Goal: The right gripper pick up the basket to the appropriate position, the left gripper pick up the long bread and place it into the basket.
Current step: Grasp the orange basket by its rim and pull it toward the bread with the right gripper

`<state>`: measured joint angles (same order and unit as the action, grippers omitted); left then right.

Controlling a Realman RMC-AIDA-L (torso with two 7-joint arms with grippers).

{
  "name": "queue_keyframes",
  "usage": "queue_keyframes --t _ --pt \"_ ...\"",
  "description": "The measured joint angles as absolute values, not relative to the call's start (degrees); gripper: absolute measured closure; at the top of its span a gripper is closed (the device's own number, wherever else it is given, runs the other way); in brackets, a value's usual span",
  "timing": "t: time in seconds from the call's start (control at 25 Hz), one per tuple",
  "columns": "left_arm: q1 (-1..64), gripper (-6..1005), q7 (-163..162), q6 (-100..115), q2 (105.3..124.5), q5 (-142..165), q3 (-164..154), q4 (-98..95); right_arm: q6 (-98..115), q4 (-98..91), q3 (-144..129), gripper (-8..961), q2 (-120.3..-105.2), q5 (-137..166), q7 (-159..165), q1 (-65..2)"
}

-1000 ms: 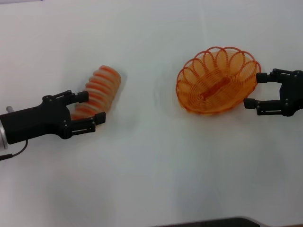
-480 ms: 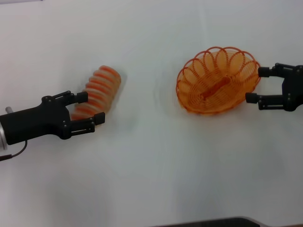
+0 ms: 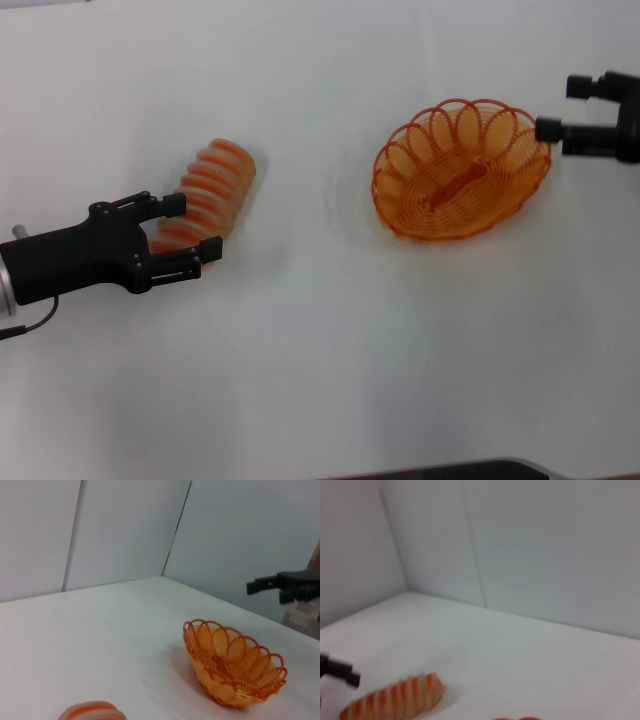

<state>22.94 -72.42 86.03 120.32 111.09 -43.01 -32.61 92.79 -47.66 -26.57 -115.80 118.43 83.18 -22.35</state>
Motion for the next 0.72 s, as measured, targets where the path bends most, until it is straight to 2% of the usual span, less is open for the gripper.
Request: queue_keyframes --t 0.48,0.72 --pt "22.8 153 -72.4 86.2 120.32 111.1 -43.2 -32.6 90.5 -51.8 -24.9 39 -114.11 122.8 105.6 -26.9" --pt "22.8 153 -72.4 86.3 120.32 111.1 -43.4 -32.6 89.4 -53.5 -24.6 39 -113.73 129.1 113.4 -29.8"
